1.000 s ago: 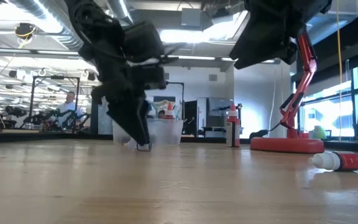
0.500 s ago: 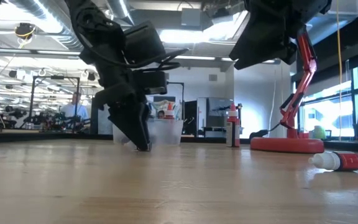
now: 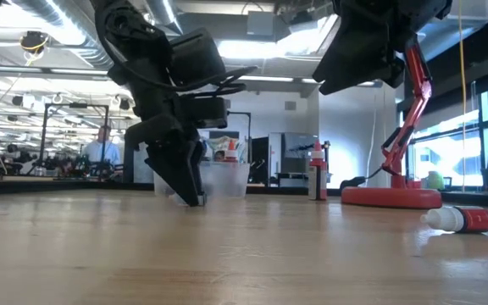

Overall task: Pick & Place food coloring
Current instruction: Put the small brown food coloring bottle into the transparent bin

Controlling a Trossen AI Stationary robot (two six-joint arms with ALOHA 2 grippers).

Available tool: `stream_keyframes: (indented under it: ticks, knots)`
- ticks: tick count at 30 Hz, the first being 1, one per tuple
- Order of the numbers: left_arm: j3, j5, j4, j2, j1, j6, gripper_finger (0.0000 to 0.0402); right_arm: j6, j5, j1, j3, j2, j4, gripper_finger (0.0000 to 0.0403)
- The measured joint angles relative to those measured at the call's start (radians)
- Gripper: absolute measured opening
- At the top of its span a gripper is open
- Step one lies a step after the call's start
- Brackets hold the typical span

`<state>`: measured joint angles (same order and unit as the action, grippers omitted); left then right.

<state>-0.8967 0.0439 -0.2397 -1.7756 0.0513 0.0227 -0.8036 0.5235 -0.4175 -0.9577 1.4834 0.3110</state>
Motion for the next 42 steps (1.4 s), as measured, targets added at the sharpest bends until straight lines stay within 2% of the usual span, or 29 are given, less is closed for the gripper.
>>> stream_keyframes:
  ticks: [4, 11, 15, 19, 22, 24, 28, 31, 37, 42]
  knots:
    - [0.001, -0.013, -0.005, 0.000, 0.000, -0.001, 0.0154, 0.001, 0.000, 0.000, 0.000, 0.000, 0.000, 0.0131]
    - [0.003, -0.028, 0.003, 0.001, 0.001, 0.022, 0.0089, 0.004, 0.000, 0.000, -0.001, 0.000, 0.006, 0.0131]
    - [0.003, -0.045, 0.002, 0.002, 0.000, 0.025, 0.0067, 0.027, 0.000, 0.000, -0.001, 0.000, 0.006, 0.0131]
    - [-0.004, -0.047, -0.012, 0.012, 0.001, 0.015, 0.0069, 0.027, 0.000, 0.000, -0.001, 0.000, 0.006, 0.0131]
    - [-0.038, -0.094, -0.122, 0.039, 0.015, 0.006, 0.0072, 0.027, 0.000, 0.000, -0.001, 0.000, 0.006, 0.0131]
    - [-0.085, -0.154, -0.180, 0.080, 0.033, 0.019, 0.0071, 0.027, 0.000, 0.002, -0.001, 0.000, 0.006, 0.0131]
    - [-0.156, -0.348, -0.256, 0.139, 0.088, 0.064, 0.0069, 0.026, 0.001, 0.009, -0.001, 0.000, 0.005, 0.0131]
    - [-0.189, -0.422, -0.243, 0.176, 0.146, 0.093, 0.0071, 0.026, 0.002, 0.015, -0.001, 0.000, 0.005, 0.0131]
    - [-0.192, -0.401, -0.261, 0.187, 0.275, 0.063, 0.0071, 0.024, 0.010, 0.016, -0.001, 0.000, 0.005, 0.0131]
    - [-0.192, -0.346, -0.310, 0.150, 0.327, 0.020, 0.0071, 0.024, 0.010, 0.016, -0.001, 0.000, 0.005, 0.0131]
